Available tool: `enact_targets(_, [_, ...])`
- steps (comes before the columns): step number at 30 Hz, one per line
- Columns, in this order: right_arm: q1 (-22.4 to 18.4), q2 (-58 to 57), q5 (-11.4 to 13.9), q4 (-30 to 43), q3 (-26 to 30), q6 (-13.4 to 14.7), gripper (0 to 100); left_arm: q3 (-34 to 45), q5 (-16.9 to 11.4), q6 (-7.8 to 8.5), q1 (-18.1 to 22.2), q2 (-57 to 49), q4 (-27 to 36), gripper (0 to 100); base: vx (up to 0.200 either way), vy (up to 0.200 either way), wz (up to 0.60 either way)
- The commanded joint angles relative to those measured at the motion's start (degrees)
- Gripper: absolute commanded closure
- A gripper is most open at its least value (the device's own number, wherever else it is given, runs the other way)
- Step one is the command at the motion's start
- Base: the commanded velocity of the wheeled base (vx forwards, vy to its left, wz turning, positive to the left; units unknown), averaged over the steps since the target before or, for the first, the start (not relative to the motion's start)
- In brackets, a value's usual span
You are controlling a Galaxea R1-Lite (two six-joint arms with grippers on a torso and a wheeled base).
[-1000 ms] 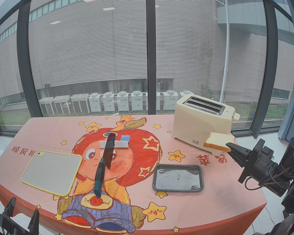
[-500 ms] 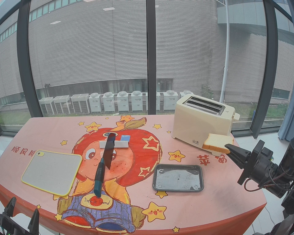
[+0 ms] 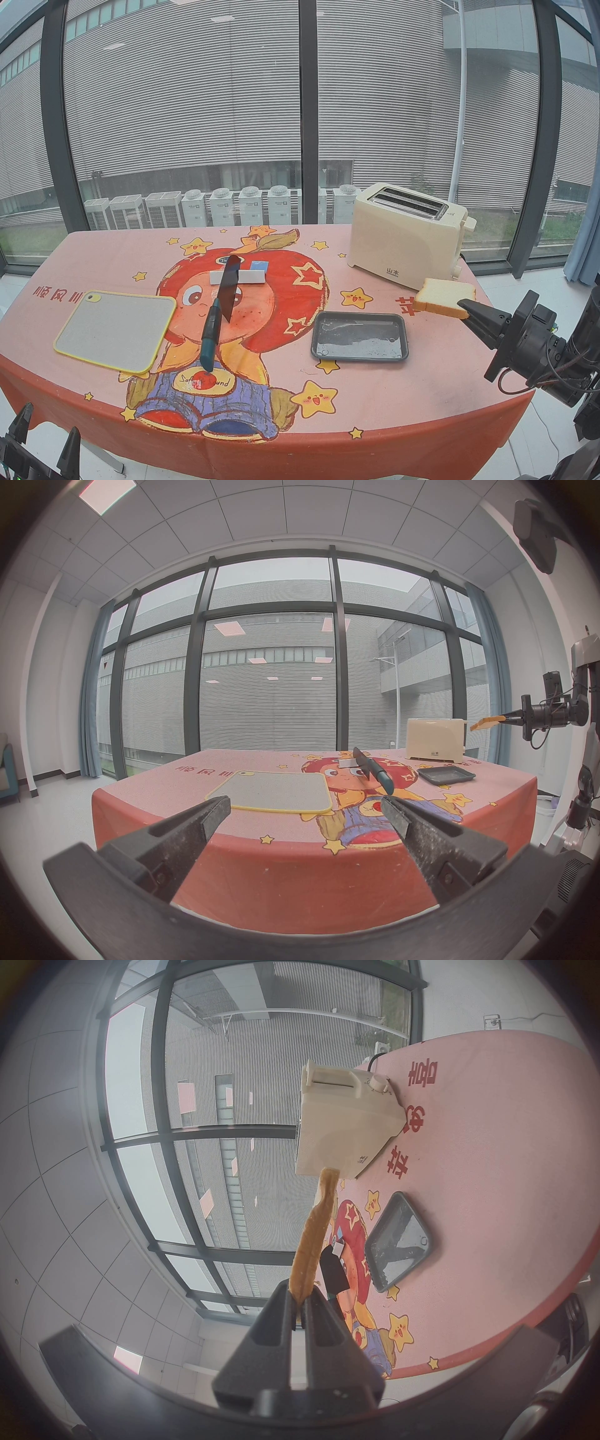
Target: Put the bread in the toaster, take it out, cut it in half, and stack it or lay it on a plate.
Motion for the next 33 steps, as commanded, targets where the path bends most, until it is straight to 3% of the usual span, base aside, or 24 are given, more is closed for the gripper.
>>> enact_targets(1, [-0.01, 0.31, 0.06, -0.04, 0.09, 0.00, 100, 1.01, 0.02, -0.13, -0.02, 0.01, 0.00, 0, 0.000, 0.000, 0.00])
enact_targets(16, [0.16, 0.31, 0.15, -0.04, 0.44, -0.09, 100, 1.01, -0.07, -0.13, -0.02, 0.01, 0.00, 0, 0.000, 0.000, 0.00])
enact_targets(33, [0.25, 0.40, 0.15, 0.05, 0.44, 0.00, 100, 1.01, -0.07, 0.14, -0.02, 0.01, 0.00, 0, 0.000, 0.200, 0.00])
